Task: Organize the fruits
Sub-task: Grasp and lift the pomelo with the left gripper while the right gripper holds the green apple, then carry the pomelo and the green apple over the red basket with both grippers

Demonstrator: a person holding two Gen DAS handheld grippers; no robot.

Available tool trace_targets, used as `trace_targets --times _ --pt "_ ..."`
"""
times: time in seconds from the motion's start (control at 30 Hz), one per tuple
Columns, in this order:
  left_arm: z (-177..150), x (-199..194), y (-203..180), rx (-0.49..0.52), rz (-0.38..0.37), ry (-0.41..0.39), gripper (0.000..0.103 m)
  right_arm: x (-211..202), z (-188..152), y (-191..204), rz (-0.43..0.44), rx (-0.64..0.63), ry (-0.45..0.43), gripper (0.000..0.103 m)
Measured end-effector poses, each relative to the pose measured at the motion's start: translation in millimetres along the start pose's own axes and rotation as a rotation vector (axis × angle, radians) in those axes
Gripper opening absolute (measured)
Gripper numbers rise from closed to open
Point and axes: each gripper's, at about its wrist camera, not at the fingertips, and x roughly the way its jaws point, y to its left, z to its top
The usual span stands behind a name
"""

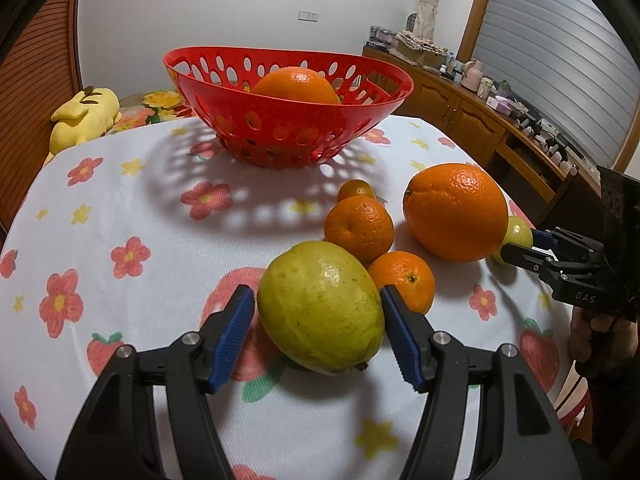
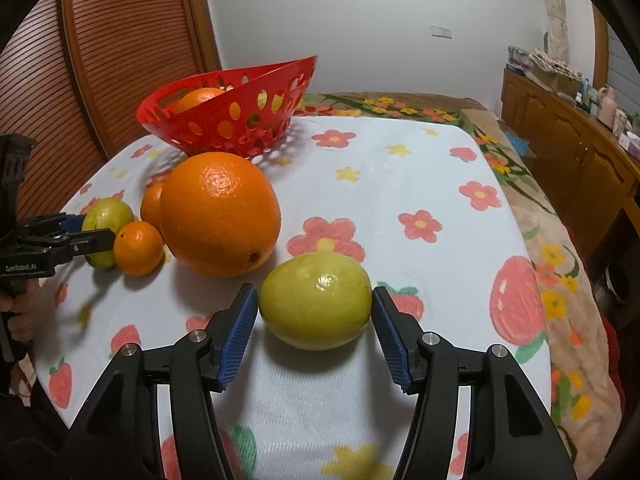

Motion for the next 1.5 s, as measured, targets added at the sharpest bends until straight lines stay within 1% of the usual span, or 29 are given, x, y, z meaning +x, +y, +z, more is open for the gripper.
trace_targets --times 0.37,0.5,0.73,1.07,1.5 --pt "1.0 1.6 2.3 -0.012 -0.008 0.001 0.067 -1.5 -3.3 -1.8 0.008 0.011 -0.016 0.058" --pt "-0.2 0.5 2.5 -0.007 -0.022 -0.012 0.062 -1.3 -3.9 -1.9 0.009 0.012 -0.021 0.058" --pt "-1.7 -3.3 2.6 0.000 -0.012 -0.022 0.061 -2.3 -4.6 -3.2 0.016 0.020 -0.023 0.058" --pt "4.3 -24.6 10.8 -0.023 -0.011 -0.077 0.061 -1.9 -4.7 -3.6 0.017 0.022 -0.025 0.058" --pt "17.3 -50.6 5.6 -0.007 -0.007 -0.147 0.061 -7.7 -4.8 -3.0 -0.003 0.004 -0.013 0.058"
